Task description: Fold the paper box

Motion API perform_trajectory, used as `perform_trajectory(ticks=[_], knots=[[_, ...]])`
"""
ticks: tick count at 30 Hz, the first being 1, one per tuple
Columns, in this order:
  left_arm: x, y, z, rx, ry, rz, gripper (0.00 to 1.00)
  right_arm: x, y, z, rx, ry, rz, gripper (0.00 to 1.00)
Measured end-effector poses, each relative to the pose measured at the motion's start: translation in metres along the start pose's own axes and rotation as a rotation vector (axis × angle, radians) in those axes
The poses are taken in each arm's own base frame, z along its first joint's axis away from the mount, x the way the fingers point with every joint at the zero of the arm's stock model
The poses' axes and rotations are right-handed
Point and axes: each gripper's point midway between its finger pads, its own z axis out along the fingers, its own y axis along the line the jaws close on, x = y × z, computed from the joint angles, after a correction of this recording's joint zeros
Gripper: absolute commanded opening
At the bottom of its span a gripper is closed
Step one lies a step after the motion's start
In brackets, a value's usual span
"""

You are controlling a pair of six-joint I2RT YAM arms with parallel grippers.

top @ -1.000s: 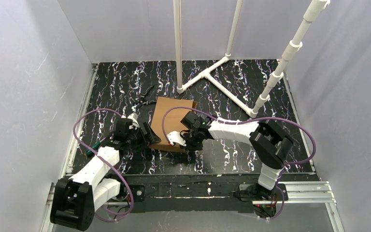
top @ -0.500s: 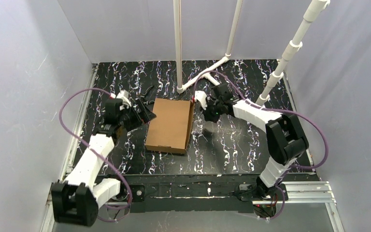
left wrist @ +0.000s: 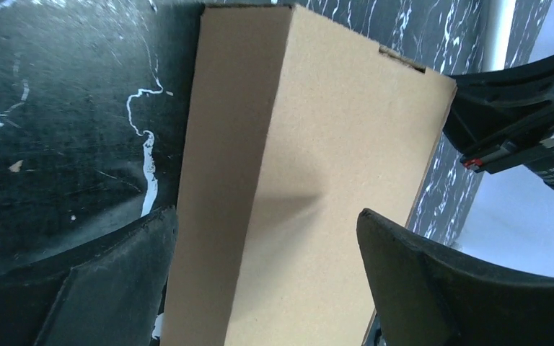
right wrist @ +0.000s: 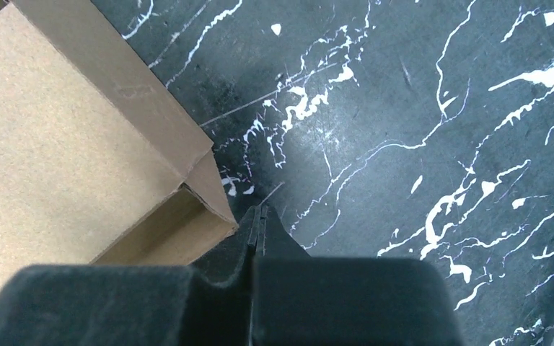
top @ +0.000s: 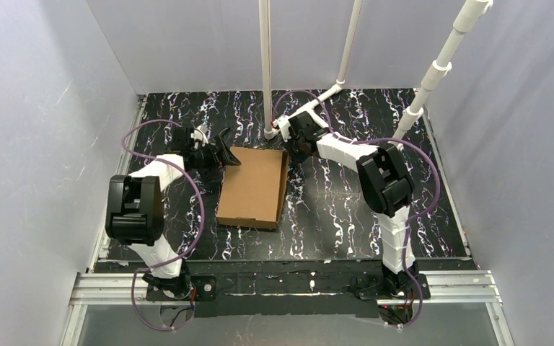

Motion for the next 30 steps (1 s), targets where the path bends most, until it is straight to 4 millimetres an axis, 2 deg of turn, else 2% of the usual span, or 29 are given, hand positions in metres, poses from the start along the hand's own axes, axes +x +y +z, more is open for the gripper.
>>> perform_trajectory(ticks=[5, 9, 14, 15, 18, 19, 20, 22, 25, 27, 30], knots=[[0.014, 0.002, 0.016, 0.025, 0.074, -0.020, 0.78, -0.003, 0.008, 0.001, 0.034, 0.000, 0.012, 0.01], [0.023, -0.001, 0.025, 0.025, 0.108, -0.012, 0.74, -0.005, 0.011, 0.001, 0.085, 0.003, 0.039, 0.01], [0.048, -0.019, 0.033, 0.040, 0.163, 0.022, 0.74, -0.006, 0.009, -0.003, 0.143, -0.023, 0.060, 0.01], [0.057, -0.024, 0.034, 0.044, 0.176, 0.024, 0.75, -0.004, 0.010, -0.006, 0.143, -0.028, 0.060, 0.01], [0.063, -0.026, 0.032, 0.034, 0.170, 0.016, 0.82, 0.001, 0.013, -0.014, 0.125, -0.046, 0.047, 0.01], [0.068, -0.026, 0.028, 0.017, 0.160, 0.014, 0.87, 0.009, 0.020, -0.025, 0.087, -0.048, 0.047, 0.03], [0.069, -0.024, 0.023, 0.000, 0.143, 0.004, 0.88, 0.013, 0.024, -0.034, 0.063, -0.065, 0.029, 0.06], [0.076, -0.021, -0.001, -0.022, 0.092, -0.024, 0.86, 0.026, 0.032, -0.063, 0.022, -0.078, -0.003, 0.07], [0.083, -0.030, -0.037, 0.020, 0.005, -0.028, 0.82, 0.048, 0.048, -0.106, -0.044, -0.113, -0.084, 0.01], [0.096, -0.027, -0.046, 0.036, -0.008, -0.041, 0.76, 0.060, 0.056, -0.118, -0.081, -0.117, -0.119, 0.01], [0.135, -0.013, -0.059, 0.037, 0.019, -0.082, 0.70, 0.106, 0.077, -0.132, -0.170, -0.062, -0.182, 0.01]])
